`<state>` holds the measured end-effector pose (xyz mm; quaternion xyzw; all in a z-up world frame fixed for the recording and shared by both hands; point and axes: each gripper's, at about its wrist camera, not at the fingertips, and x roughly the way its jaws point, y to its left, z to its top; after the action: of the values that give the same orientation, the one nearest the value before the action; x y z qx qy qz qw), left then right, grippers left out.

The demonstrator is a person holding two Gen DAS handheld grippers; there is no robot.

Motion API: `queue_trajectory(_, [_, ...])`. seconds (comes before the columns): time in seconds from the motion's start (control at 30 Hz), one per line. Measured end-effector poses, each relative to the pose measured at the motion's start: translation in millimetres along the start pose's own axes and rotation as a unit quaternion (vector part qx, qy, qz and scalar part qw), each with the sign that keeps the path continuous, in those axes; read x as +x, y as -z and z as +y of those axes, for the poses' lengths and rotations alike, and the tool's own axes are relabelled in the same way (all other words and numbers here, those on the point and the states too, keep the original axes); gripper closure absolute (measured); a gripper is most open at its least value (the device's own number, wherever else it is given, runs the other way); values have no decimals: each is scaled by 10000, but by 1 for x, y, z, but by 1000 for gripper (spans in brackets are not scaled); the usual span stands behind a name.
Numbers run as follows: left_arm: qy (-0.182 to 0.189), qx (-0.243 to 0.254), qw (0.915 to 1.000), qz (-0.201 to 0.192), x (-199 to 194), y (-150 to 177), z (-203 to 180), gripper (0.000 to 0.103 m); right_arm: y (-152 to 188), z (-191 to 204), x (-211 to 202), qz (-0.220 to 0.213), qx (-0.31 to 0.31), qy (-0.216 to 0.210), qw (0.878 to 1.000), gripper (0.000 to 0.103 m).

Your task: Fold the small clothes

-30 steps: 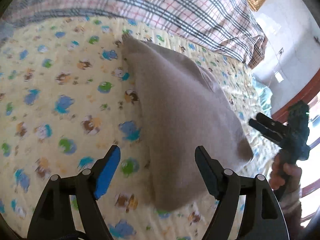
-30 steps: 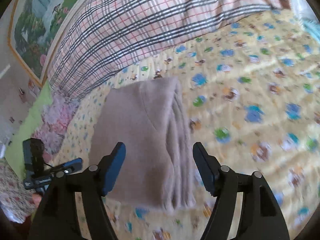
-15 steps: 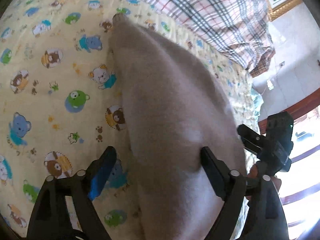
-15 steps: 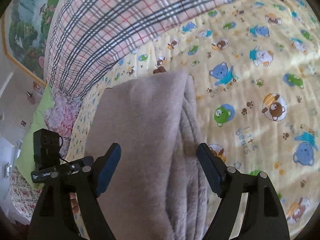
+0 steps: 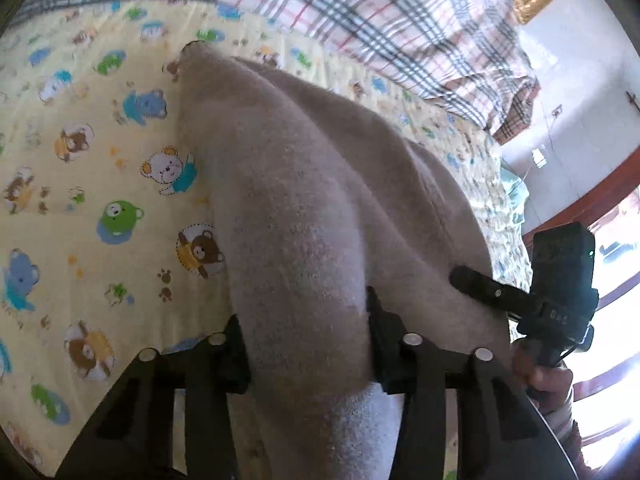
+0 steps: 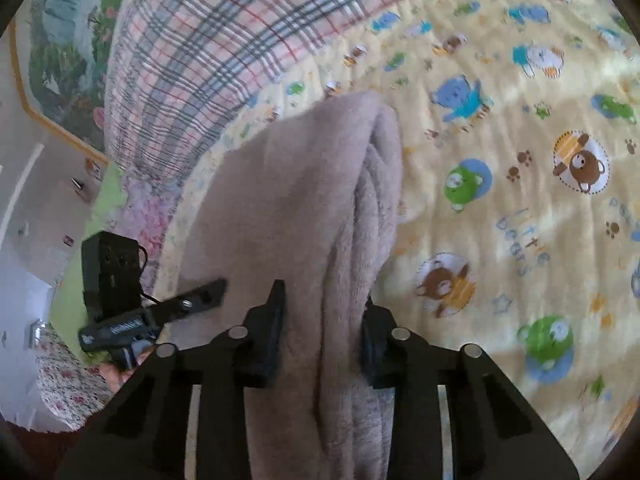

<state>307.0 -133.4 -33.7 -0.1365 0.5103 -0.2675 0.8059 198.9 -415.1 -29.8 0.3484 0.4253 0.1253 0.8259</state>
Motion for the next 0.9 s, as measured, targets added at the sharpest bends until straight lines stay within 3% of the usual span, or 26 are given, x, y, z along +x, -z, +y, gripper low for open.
queue_trajectory(0.27, [23, -20, 9992, -404, -83, 33, 14, 62, 16, 61, -16, -122, -376, -373, 9985, 72])
queue_trajectory(0.5, [-306, -207, 9976, -588, -150, 52, 52, 62, 40, 114, 20, 136, -585, -884, 9943, 72])
queue_trajectory(0.73, [-558, -410, 9958, -594, -172, 71, 102, 62, 61, 138, 75, 488, -538, -1112, 9911, 72])
queue_trajectory(0.9, [-529, -648, 9951, -528, -156, 83, 133, 58, 67, 135, 105, 712, -464, -1000, 9914, 72])
